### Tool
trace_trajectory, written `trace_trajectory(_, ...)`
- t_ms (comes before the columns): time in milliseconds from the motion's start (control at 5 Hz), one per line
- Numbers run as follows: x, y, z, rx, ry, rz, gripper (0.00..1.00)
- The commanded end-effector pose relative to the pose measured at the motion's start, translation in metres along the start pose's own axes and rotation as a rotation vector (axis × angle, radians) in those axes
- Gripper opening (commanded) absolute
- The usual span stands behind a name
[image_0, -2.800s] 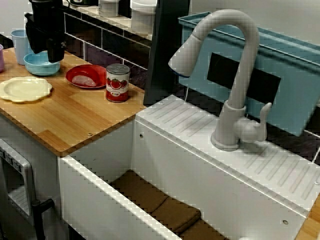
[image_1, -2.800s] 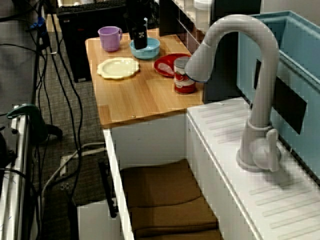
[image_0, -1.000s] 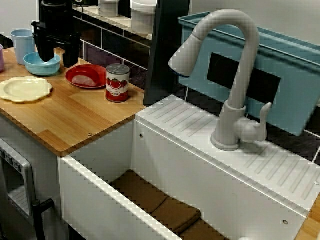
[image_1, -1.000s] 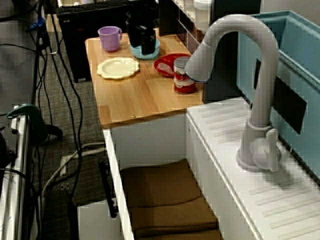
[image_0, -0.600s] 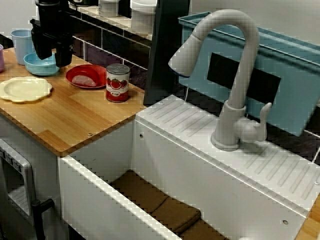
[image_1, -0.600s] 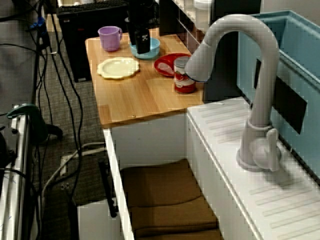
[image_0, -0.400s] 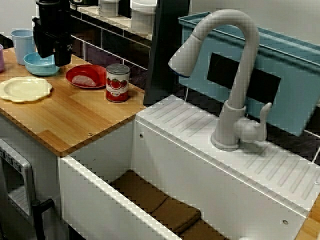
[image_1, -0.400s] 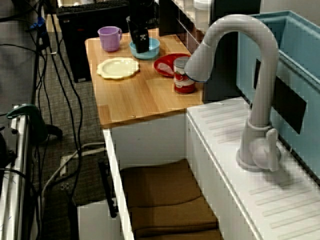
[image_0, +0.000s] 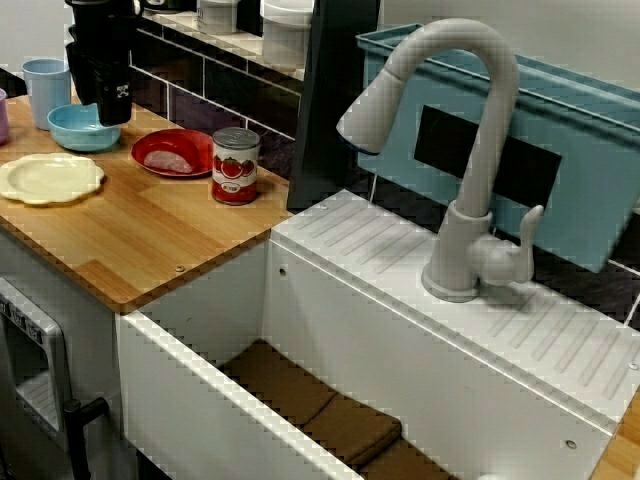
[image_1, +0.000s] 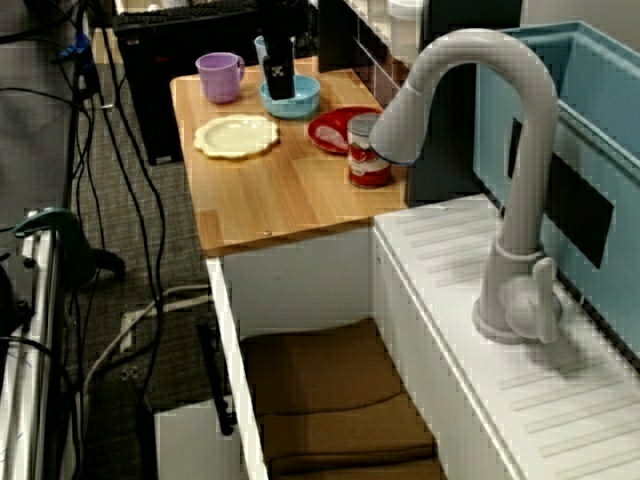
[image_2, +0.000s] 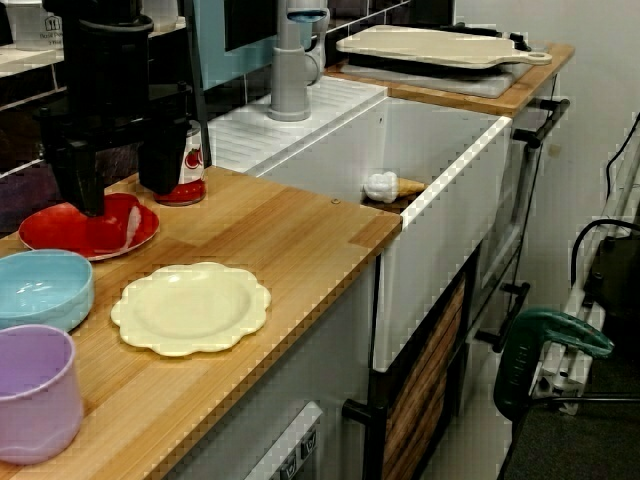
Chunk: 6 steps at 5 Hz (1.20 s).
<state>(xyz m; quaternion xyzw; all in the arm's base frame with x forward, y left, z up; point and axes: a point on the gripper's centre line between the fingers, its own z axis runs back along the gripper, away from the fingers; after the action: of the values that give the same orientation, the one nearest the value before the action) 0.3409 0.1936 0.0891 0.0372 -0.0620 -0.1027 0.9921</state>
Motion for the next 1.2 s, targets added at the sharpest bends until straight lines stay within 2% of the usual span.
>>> trace_trajectory(0, -0.003, 0.009, 0.007, 0.054, -0.029, -0.012, 1.0)
trace_trajectory(400, -0.002, 0.012, 0.0, 0.067, -0.027, -0.03, 1.0)
trace_trajectory(600, -0.002, 0.019, -0.004, 0.077, -0.038, -0.07, 1.0)
trace_trajectory(1000, 0.0, 0.03, -0.011, 0.088, -0.044, -0.084, 1.0)
